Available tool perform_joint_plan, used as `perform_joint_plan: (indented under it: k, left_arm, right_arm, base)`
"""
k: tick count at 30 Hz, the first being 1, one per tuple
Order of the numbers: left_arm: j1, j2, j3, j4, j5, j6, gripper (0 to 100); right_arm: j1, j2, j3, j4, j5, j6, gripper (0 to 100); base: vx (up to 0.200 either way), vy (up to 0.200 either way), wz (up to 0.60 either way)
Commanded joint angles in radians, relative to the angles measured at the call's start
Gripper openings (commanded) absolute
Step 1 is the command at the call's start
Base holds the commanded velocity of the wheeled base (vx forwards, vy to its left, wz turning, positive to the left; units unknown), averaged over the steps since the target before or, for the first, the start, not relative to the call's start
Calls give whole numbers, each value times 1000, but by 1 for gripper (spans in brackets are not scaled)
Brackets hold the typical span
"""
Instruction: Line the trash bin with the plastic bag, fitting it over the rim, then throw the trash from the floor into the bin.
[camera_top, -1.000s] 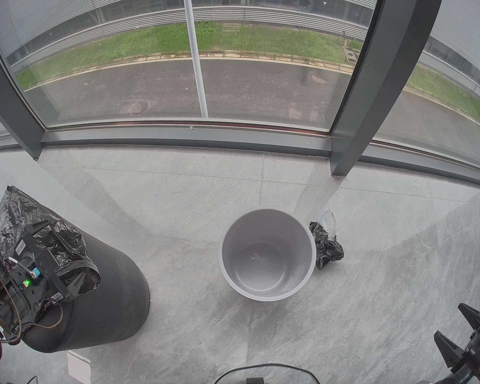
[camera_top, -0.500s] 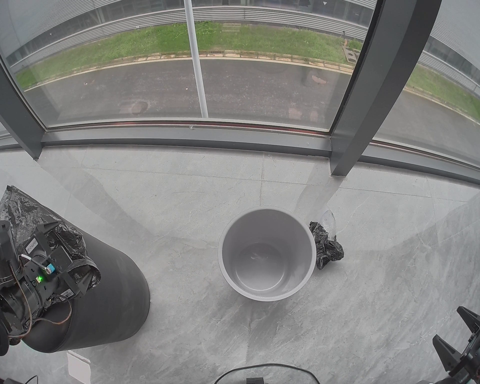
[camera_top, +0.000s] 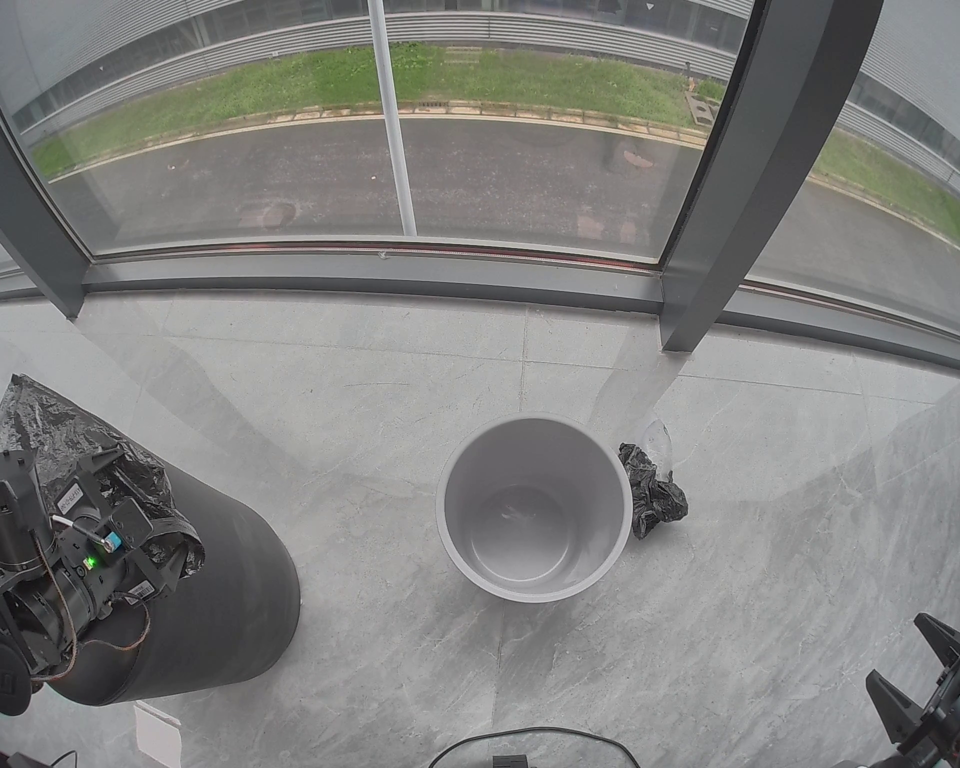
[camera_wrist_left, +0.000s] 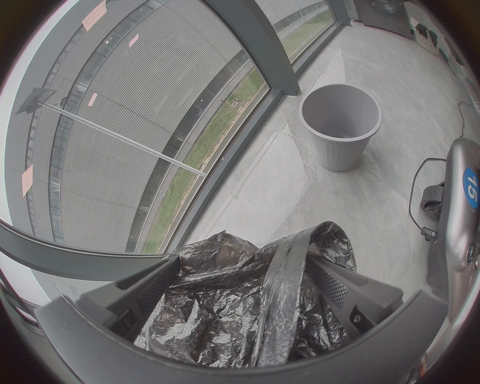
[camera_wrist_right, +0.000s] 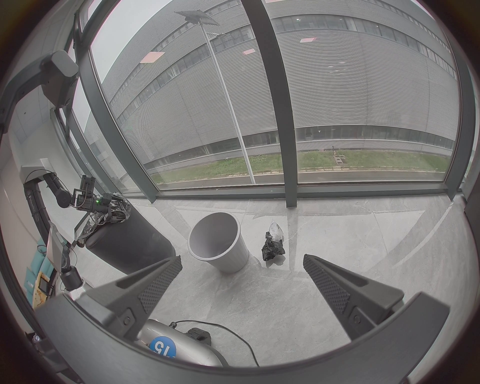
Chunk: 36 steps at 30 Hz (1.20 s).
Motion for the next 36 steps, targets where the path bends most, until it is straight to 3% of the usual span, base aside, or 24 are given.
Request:
perform_joint_plan:
  k: [1, 2, 15, 18, 20, 22, 25, 27, 29, 30, 32, 36]
  left_arm:
    - [-3, 9, 0, -1, 0, -3, 100]
    - [-3, 7, 0, -1, 0, -6, 0]
    - [-3, -39, 46, -145, -1, -19, 0]
    - [-5, -71, 34, -170, -3, -60, 0]
    - [-5, -92, 8, -202, -4, -132, 0]
    - [-6, -101, -58, -227, -9, -287, 0]
    - [-15, -101, -118, -225, -12, -401, 0]
    - [-58, -78, -204, -222, -12, -629, 0]
    - [-86, -59, -233, -224, -11, -764, 0]
    - [-112, -40, -259, -224, -9, -901, 0]
    - [-127, -25, -296, -221, -7, -1057, 0]
    - [-137, 0, -342, -199, -6, -1197, 0]
  right_arm:
    - [0, -4, 3, 0, 0, 0, 100]
    - [0, -4, 6, -2, 0, 0, 100]
    - [0, -5, 9, 0, 0, 0, 100]
    - [-1, -5, 16, 0, -4, -4, 100]
    - [-6, -1, 20, -3, -11, -18, 100]
    - [-36, 16, 0, -5, -11, -121, 100]
    - [-49, 64, -27, -11, -6, -190, 100]
    - [-41, 234, -119, -59, -7, -221, 100]
    - [-23, 349, -172, -120, -9, -207, 100]
    - [7, 484, -227, -210, -9, -164, 100]
    - [51, 642, -291, -352, -11, -58, 100]
    - [145, 869, -365, -533, -34, 71, 100]
  base:
    - [0, 0, 0]
    - [0, 0, 0]
    - [0, 0, 0]
    - [0, 0, 0]
    - [0, 0, 0]
    - [0, 0, 0]
    - [0, 0, 0]
    - [0, 0, 0]
    - [0, 0, 0]
    - [0, 0, 0]
    - [0, 0, 0]
    - [0, 0, 0]
